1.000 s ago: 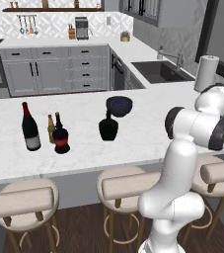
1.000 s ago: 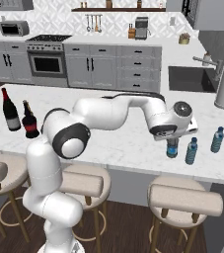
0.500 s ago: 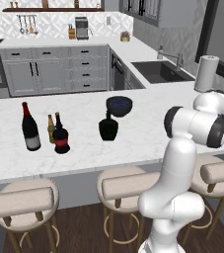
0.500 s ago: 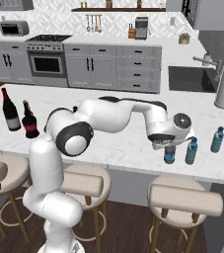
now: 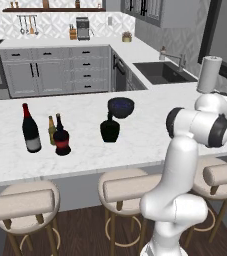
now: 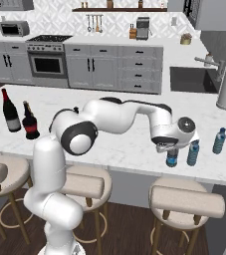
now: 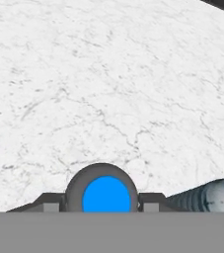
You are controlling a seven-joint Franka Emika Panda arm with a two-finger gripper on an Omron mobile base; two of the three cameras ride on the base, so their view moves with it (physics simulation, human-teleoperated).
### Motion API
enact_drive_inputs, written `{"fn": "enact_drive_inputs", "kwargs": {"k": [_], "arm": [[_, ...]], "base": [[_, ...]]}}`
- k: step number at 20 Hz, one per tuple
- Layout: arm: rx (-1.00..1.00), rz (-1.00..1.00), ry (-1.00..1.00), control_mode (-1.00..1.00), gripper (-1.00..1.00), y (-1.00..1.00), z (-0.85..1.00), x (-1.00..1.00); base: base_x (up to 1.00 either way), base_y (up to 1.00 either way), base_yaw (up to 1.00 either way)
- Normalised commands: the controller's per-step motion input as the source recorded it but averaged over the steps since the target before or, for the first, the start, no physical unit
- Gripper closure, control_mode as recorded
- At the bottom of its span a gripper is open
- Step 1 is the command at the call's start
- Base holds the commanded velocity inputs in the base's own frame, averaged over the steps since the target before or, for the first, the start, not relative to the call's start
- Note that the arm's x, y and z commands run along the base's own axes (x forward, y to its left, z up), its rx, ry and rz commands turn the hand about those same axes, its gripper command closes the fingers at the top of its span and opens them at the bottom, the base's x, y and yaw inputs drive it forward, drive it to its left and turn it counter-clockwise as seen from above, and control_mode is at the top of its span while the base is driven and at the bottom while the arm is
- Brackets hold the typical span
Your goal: Move the plastic bottles in the middle to the plastics group, and the glass bottles in the middle to the glass group.
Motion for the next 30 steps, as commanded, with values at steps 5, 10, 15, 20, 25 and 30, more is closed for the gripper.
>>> {"fn": "enact_drive_inputs", "kwargs": {"k": [5,10,15,20,25,30], "arm": [[-0.01,0.0,0.06,-1.0,1.0,-0.05,0.0,0.32],[0.0,0.0,0.03,-1.0,1.0,-0.08,0.0,0.14],[0.0,0.0,0.01,-1.0,1.0,0.0,0.0,0.0],[-0.06,0.0,0.0,-1.0,1.0,0.0,0.0,0.11],[-0.07,0.0,0.0,-1.0,1.0,0.0,0.01,0.11],[-0.04,0.0,0.0,-1.0,1.0,0.0,0.0,0.0]], "base": [[0.0,0.0,0.0],[0.0,0.0,0.0],[0.0,0.0,0.0],[0.0,0.0,0.0],[0.0,0.0,0.0],[0.0,0.0,0.0]]}}
